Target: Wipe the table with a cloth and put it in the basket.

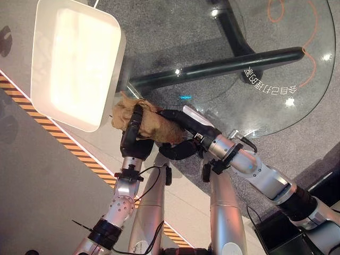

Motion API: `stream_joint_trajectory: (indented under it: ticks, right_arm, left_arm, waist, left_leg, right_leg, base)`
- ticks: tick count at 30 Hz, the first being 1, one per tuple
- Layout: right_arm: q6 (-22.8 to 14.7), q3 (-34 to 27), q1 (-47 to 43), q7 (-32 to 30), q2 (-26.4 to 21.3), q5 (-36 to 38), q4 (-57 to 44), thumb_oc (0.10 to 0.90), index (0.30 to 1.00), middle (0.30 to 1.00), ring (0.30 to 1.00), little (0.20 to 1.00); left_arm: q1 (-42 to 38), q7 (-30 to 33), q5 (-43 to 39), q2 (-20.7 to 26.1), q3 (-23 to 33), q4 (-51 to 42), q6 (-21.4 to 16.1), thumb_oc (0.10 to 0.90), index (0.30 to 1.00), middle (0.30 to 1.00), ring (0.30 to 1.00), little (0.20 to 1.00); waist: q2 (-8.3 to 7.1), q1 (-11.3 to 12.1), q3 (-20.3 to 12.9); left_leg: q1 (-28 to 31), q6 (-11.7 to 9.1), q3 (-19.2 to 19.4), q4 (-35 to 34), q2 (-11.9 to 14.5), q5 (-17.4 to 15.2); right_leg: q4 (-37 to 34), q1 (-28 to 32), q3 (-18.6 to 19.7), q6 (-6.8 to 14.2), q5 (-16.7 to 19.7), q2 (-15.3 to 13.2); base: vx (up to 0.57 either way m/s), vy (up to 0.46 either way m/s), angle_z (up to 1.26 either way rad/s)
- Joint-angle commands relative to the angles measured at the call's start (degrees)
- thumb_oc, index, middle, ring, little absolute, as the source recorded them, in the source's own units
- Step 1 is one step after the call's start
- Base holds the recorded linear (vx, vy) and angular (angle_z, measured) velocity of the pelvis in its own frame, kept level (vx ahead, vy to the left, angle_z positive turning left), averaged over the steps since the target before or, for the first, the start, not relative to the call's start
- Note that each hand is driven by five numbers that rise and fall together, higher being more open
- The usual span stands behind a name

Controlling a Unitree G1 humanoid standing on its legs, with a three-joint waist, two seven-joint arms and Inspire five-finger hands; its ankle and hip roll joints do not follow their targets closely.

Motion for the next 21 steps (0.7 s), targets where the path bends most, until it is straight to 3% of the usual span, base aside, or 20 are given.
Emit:
stream_joint_trajectory:
  ticks: [1, 9, 21]
  right_arm:
    - [-9.14, -7.73, -0.83, -5.46, 3.39, 9.06, -6.65, 0.8, 0.9, 0.9, 0.9, 0.9]
    - [-16.17, -12.86, 3.44, -4.85, 7.86, 17.75, -8.21, 0.8, 0.9, 0.9, 0.9, 0.9]
    - [-18.74, -14.72, 6.52, -1.48, 10.72, 22.1, -9.09, 0.8, 0.9, 0.9, 0.9, 0.9]
  left_arm:
    - [3.04, -6.71, 2.74, -1.56, 0.49, -13.76, -0.64, 0.1, 0.3, 0.3, 0.3, 0.2]
    - [4.16, -6.6, 4.44, -2.76, 1.22, -14.35, -0.55, 0.1, 0.3, 0.3, 0.3, 0.2]
    - [4.64, -6.66, 5.35, -3.71, 2.13, -14.84, 0.08, 0.1, 0.3, 0.3, 0.3, 0.2]
  waist:
    - [-0.18, 0.92, -1.37]
    - [-0.18, 0.27, -1.37]
    - [-0.22, -0.19, -1.37]
  left_leg:
    - [0.98, 3.13, 2.33, 1.58, -3.08, -4.99]
    - [0.88, 3.34, 2.7, 1.41, -2.85, -5.27]
    - [0.82, 3.16, 3.1, 0.93, -2.66, -5.08]
  right_leg:
    - [-6.43, 0.88, 0.03, 2.9, 5.24, 3.09]
    - [-6.36, 0.47, 0.61, 2.97, 5.32, 3.34]
    - [-6.93, 0.48, 0.95, 3.02, 5.51, 3.41]
  base:
    - [0.0, 0.0, 0.0]
    - [0.0, 0.0, 0.0]
    - [0.0, 0.0, -0.01]
